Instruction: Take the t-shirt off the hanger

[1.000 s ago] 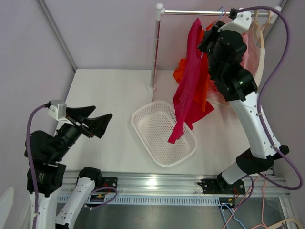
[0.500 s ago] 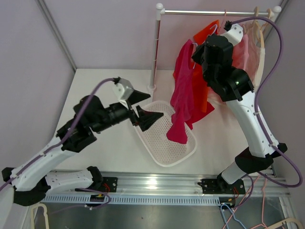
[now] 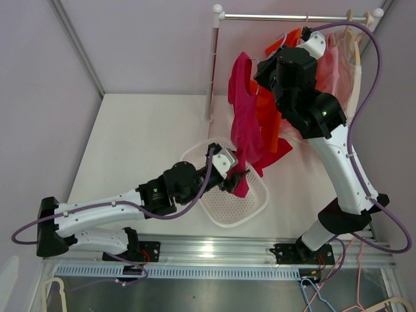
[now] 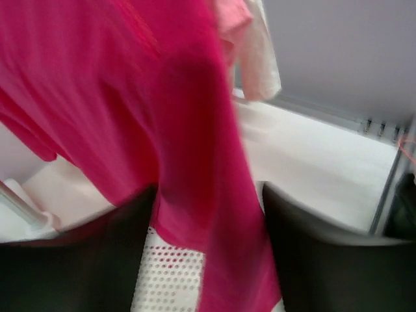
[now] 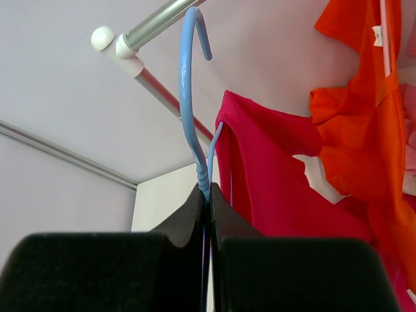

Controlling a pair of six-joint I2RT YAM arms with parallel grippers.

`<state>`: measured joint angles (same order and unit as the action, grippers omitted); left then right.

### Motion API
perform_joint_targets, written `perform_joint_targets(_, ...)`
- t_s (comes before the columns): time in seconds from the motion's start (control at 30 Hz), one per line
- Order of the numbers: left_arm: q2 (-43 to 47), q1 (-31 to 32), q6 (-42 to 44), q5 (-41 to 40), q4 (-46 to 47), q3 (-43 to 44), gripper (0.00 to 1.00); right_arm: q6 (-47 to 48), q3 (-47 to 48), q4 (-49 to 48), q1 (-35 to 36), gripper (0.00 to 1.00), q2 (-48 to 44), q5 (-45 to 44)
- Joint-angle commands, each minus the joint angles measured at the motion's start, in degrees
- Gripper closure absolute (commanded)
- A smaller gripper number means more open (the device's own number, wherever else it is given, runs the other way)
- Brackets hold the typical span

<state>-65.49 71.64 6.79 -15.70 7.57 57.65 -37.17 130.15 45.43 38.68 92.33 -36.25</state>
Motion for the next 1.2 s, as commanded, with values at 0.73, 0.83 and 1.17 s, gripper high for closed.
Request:
perform_joint_targets(0.73,3.71,25.51,17.67,-20.39,19.5,-10.46,0.99,-7.58,14.0,15.47,-24.53,1.0,8.48,42.75)
perform_joint_targets(0.83,4.23,10.97,-0.23,-15.52,4.53,-4.05,0.99,-1.26,10.76,17.06,-21.63,1.0,2.62,42.85)
perform_joint_targets(1.17,-7.52,-18.45,-18.21,3.11,-24.75,40.94,0.99,3.95,-20.41,13.03,-10.64,1.0,-27.52,21.42)
